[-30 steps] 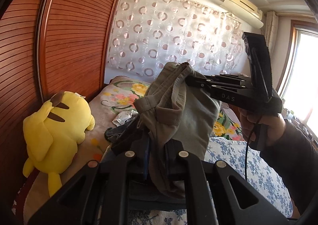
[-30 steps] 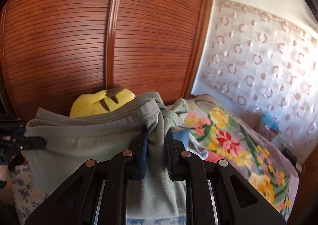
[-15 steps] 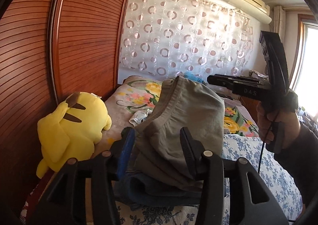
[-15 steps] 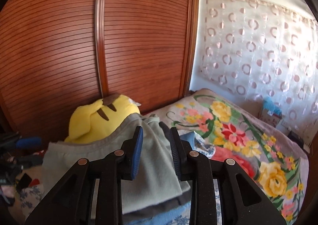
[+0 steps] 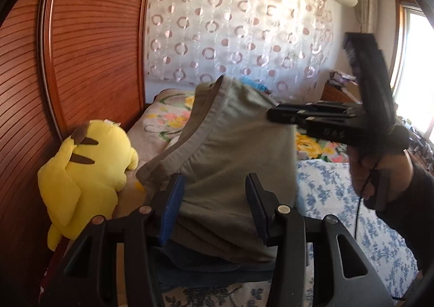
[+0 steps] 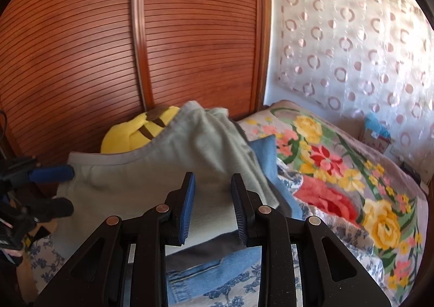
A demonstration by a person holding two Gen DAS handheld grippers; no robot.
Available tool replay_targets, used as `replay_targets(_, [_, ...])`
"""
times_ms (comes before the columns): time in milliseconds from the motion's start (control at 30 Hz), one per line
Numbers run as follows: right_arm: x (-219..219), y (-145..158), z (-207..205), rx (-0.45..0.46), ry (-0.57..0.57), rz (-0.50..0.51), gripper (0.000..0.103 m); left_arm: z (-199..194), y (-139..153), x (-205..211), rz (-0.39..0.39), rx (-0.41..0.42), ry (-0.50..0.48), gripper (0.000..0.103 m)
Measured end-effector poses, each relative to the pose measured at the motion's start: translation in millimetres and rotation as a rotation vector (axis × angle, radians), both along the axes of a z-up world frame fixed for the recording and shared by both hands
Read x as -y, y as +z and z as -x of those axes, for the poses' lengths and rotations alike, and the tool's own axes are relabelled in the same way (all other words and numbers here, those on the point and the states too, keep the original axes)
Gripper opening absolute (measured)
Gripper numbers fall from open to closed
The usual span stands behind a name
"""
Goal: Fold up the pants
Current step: 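Lower the sweatpants onto the folded jeans stack and open both grippers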
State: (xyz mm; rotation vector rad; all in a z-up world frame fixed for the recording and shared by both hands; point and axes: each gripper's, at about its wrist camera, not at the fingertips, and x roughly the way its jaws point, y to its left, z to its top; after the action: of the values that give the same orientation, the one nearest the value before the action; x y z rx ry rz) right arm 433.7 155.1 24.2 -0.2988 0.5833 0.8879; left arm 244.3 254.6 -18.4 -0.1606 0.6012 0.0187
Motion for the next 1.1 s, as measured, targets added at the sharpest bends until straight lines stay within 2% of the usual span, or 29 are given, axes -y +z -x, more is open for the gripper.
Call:
replay_targets(100, [1.8, -5.2, -5.6, -0.009, -0.009, 0.001, 0.029, -6.1, -11.8, -2.7, 0.002, -0.044, 0.001, 0.046])
replay_targets(267, [4.5, -10.2, -2.8, -0.013, -0.015, -0.005, 0.031, -7.0, -17.6, 6.7, -0.025, -0.058, -0.012, 0.049])
replay_targets(400, [8.0, -9.1, 5.0, -0.007, -0.026, -0.019, 0.032, -5.7, -18.8, 10.3, -0.031, -0.056, -0.026, 0.064])
replay_targets(567, [13.3, -8.3, 14.2, -0.005, -0.044, -0.043, 0.033, -4.8, -20.2, 16.5, -0.061, -0.063, -0.023, 0.066])
replay_targets(833, [24.2, -10.0, 27.7, -0.017, -0.059, -0.063, 0.035, 1.4, -19.1, 26.3, -0.072, -0.072, -0.053, 0.081])
replay_targets(1100, [49.4, -12.9, 45.8, -0.028, -0.105, -0.081, 0.038, 13.4, -16.8, 38.9, -0.068, -0.083, -0.083, 0.082])
